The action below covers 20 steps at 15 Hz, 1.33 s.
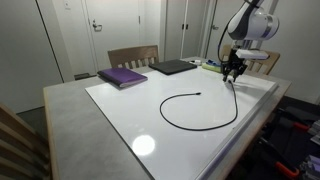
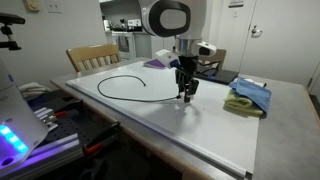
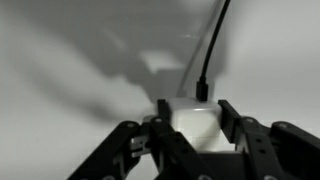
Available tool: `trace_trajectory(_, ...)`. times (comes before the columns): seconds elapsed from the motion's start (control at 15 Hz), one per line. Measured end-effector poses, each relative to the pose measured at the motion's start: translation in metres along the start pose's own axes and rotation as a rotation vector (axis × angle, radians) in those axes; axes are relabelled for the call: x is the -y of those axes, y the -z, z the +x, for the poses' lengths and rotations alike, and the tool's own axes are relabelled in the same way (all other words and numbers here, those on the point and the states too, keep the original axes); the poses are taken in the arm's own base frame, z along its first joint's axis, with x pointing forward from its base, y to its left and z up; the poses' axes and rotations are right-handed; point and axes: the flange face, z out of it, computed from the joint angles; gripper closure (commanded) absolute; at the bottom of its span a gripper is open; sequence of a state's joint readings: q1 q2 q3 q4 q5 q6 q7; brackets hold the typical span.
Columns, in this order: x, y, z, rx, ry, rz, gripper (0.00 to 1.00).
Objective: Make a circle with the charger on the table
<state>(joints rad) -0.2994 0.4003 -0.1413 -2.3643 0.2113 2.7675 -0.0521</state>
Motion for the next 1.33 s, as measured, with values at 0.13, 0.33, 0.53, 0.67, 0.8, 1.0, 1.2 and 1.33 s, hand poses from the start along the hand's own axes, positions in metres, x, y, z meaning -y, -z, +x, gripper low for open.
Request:
trace_trajectory(0.13, 0.027, 0.004, 0.003, -0.012, 0.058, -0.017, 0.73)
trace_trajectory(0.33, 0.069, 0.009, 0.006, -0.032, 0.141, -0.038, 0.73)
trace_trajectory(0.53, 0.088, 0.012, 0.006, -0.040, 0.164, -0.042, 0.48)
trace_trajectory(0.67, 0.084, 0.012, 0.007, -0.039, 0.157, -0.044, 0.48)
trace_trajectory(0.8, 0.082, 0.012, 0.007, -0.039, 0.154, -0.044, 0.73)
trace_trajectory(1.0, 0.088, 0.011, 0.006, -0.037, 0.171, -0.041, 0.73)
trace_trajectory(1.2, 0.119, 0.008, -0.006, -0.013, 0.291, -0.020, 0.73)
trace_trajectory(1.33, 0.143, 0.006, -0.017, 0.005, 0.400, -0.004, 0.73)
